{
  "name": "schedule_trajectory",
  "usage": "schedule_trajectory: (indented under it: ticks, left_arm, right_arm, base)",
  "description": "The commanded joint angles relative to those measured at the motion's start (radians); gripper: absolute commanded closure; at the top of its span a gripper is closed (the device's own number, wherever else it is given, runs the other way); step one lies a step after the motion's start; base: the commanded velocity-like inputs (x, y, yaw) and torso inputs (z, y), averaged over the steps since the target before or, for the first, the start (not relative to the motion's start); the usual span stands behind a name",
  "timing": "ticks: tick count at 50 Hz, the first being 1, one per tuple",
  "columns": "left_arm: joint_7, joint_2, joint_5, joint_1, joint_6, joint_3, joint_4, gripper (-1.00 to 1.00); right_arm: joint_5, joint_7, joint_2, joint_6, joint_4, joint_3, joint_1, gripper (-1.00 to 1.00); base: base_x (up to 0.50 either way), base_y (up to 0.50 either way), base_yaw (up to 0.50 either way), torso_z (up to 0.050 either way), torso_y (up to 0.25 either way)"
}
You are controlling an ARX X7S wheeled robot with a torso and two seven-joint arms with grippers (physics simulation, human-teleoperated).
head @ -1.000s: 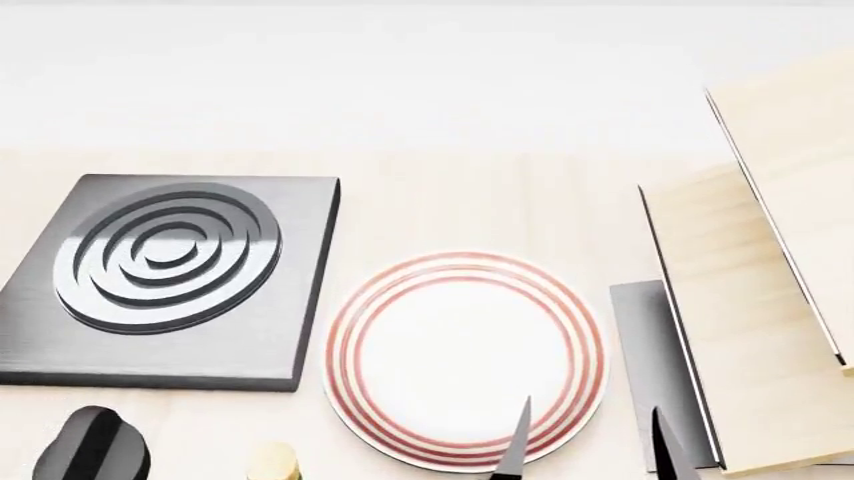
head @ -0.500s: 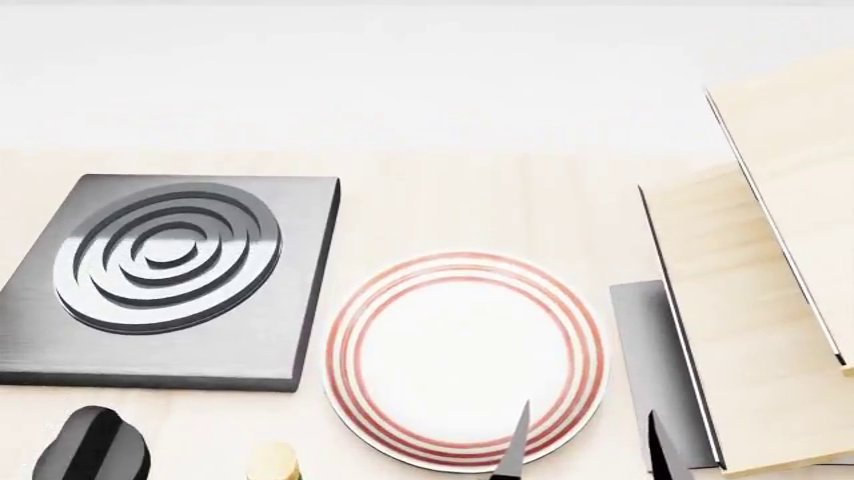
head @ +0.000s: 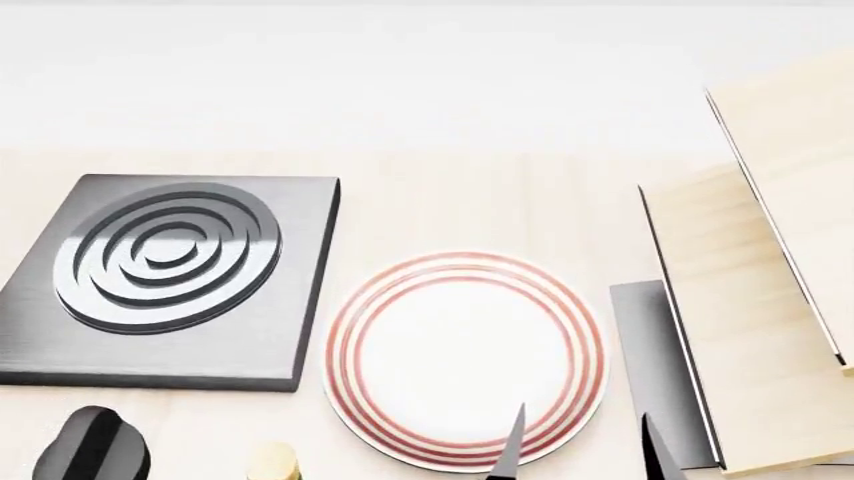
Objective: Pick up the akita bowl and put it on the plate.
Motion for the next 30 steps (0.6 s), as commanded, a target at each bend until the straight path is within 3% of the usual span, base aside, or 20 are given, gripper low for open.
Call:
schedule_trajectory:
  ticks: [1, 7, 15, 30]
  left_arm:
    - [-0.038, -0.103, -0.169, -0.016, -0.132, -0.092, 0.026, -1.0]
    - [-0.067, -0.183, -0.263, -0.051, -0.206, -0.107, 0.018, -1.0]
    - [-0.136, -0.29, -0.375, -0.133, -0.329, -0.032, -0.04, -1.0]
    - [-0.151, -0.369, -0.546, -0.162, -0.414, -0.021, -0.083, -1.0]
  right_arm:
    - [0.005, 0.001, 0.001, 0.001, 0.014, -0.004, 0.009, -1.0]
    - [0.011, -0.004, -0.004, 0.002, 0.037, -0.01, 0.023, -1.0]
    - [0.018, -0.004, -0.001, 0.001, 0.05, -0.008, 0.03, -1.0]
    - [0.027, -0.005, -0.004, -0.007, 0.079, -0.013, 0.039, -1.0]
  base:
    - [0.0, 0.0, 0.0, 0.0, 0.0]
    - [0.0, 0.0, 0.0, 0.0, 0.0]
    - [0.0, 0.0, 0.0, 0.0, 0.0]
    - [0.0, 0.0, 0.0, 0.0, 0.0]
